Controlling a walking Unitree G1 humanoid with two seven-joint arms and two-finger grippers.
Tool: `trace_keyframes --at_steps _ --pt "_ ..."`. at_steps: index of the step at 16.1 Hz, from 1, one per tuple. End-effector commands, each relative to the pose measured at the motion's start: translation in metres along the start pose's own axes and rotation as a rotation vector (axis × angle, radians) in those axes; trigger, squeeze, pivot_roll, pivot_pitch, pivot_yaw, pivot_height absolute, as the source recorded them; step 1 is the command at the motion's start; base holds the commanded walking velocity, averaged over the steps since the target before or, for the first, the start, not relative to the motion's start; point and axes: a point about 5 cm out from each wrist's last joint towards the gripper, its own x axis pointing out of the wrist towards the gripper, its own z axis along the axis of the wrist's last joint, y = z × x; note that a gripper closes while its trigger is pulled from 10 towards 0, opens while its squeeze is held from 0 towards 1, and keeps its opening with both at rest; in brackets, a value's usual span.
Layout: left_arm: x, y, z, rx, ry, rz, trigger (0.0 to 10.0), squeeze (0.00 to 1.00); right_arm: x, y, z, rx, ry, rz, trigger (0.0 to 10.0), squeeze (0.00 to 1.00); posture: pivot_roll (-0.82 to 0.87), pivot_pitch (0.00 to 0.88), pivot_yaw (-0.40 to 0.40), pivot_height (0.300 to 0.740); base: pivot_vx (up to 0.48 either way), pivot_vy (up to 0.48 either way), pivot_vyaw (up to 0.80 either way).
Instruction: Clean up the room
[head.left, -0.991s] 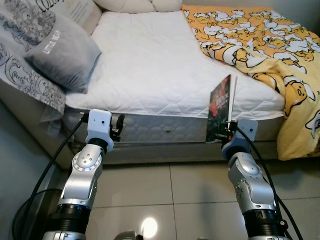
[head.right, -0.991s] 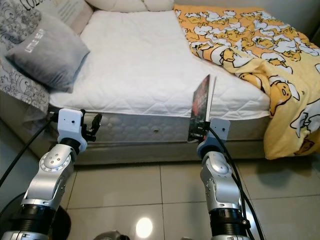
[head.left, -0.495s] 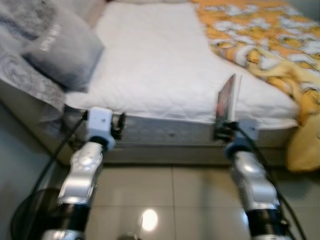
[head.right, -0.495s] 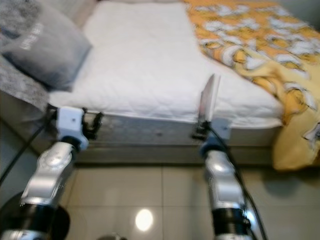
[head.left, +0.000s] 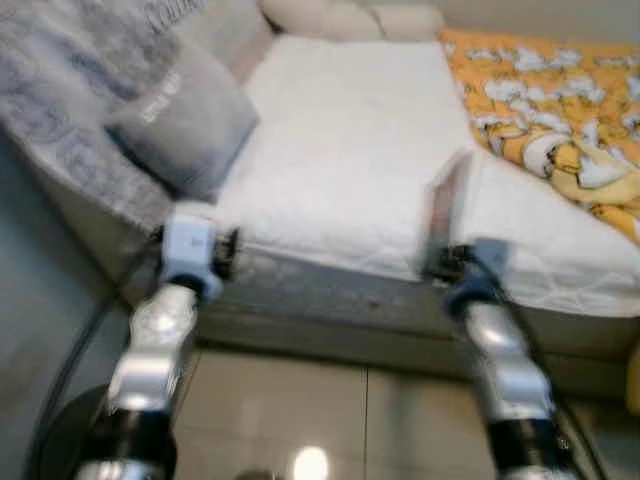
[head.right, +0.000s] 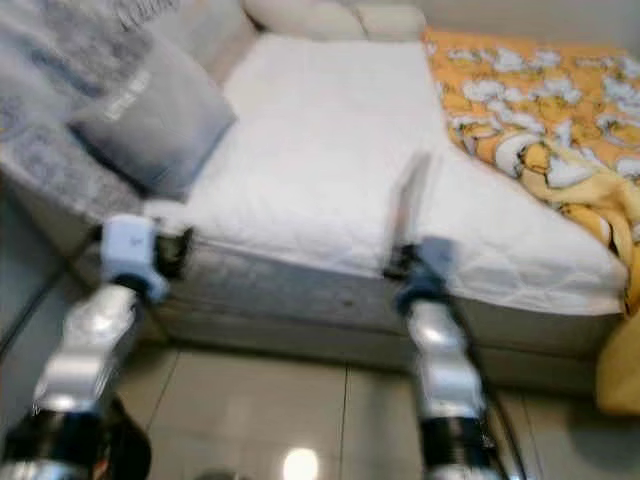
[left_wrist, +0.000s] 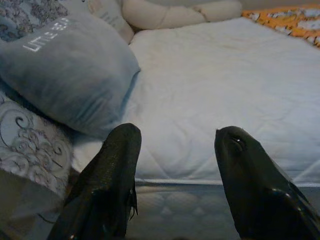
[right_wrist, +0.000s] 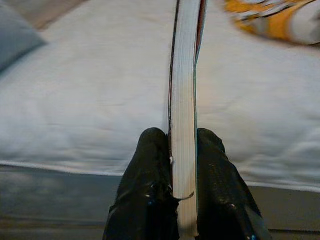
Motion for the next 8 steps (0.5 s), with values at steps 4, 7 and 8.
trace_keyframes --at_steps 4,7,8 --pt "0.0022 -0.009 0.0039 -0.01 -0.013 -0.031 10.0 0.0 -0.0001 -0.0048 0.0116 -0.048 -0.049 0.023 10.0 0.0 0.03 0.0 0.001 0.74 0.33 0.0 0.0" --pt "0.0037 -0.0079 0.0067 -0.011 -0.017 -0.03 10.0 0.0 0.0005 -0.0038 0.013 -0.049 -0.053 0.025 10.0 0.0 0.02 0.0 0.007 0.74 0.333 0.0 0.8" --pt "0.0039 -0.0078 0.0072 -0.009 -0.018 -0.03 10.0 0.0 0.0005 -0.0033 0.0135 -0.049 -0.054 0.028 10.0 0.0 0.02 0.0 0.008 0.74 0.334 0.0 0.8"
